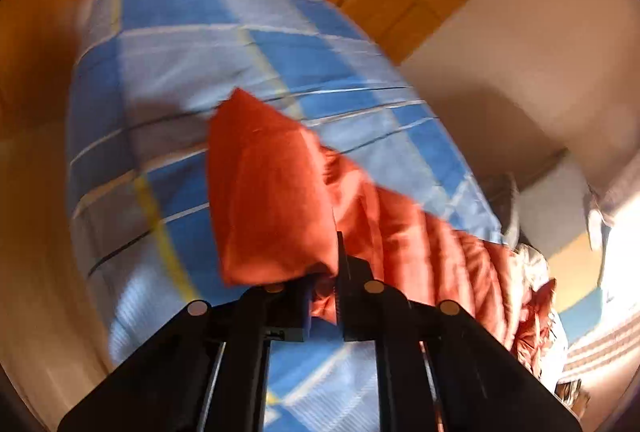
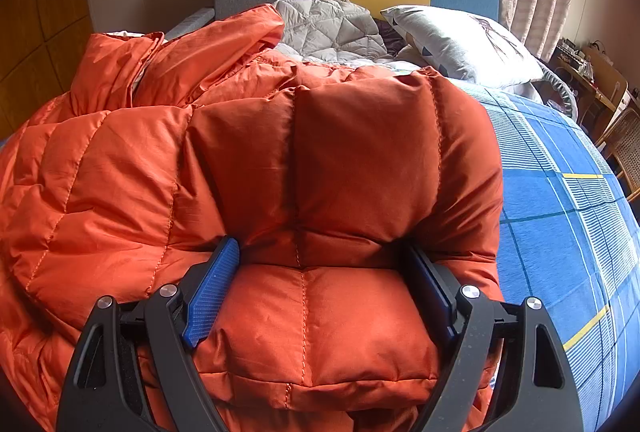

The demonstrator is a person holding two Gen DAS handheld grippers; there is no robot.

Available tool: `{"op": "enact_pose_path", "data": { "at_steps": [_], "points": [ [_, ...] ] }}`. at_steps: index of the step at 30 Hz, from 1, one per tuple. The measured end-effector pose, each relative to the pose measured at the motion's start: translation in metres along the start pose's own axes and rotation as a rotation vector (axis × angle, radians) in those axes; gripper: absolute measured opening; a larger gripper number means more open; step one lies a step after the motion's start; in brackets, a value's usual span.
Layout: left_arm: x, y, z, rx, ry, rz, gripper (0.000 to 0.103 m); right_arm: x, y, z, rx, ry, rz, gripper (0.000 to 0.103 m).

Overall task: Fold large clothes
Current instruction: 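Lift the other sleeve with the left tool and carry it across the jacket, then lay the sleeve over the jacket body and open the left tool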

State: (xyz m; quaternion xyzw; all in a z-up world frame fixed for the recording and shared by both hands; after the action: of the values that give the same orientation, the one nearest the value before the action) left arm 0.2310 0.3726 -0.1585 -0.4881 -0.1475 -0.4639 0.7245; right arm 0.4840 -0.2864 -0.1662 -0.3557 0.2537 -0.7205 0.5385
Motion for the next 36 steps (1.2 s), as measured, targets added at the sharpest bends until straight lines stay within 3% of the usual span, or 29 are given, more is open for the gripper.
{"op": "enact_pose_path", "data": {
  "at_steps": [8,15,25,36],
  "points": [
    [0.109,0.020,-0.011,-0.047,0.202,-0.148,0.007,0.000,0.001,0.000,0.000,0.001,0.001,0.082],
    [0.210,0.051,-0.072,-0.170,0.409,-0.280,0.007,-0.001,0.001,0.000,-0.001,0.004,0.005,0.082],
    [0.278,0.079,-0.164,-0.343,0.593,-0.372,0.007,0.000,0.002,0.000,-0.002,0.007,0.009,0.082],
    [0.339,0.087,-0.231,-0.453,0.686,-0.486,0.006,0.000,0.003,0.000,-0.002,0.009,0.011,0.082]
  ]
}}
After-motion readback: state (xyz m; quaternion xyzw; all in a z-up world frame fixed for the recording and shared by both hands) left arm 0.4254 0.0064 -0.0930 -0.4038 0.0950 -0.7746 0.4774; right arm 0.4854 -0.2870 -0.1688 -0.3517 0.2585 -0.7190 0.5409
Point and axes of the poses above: each gripper's, at about its wrist camera, not at the fingertips, and y roughly the way its jaws point, x to its right, z to its top, the point moved 7 cm from there along y, roughly the way its jaws point, and after that the axes turned 13 degrees about -z, right-handed, at the moved point
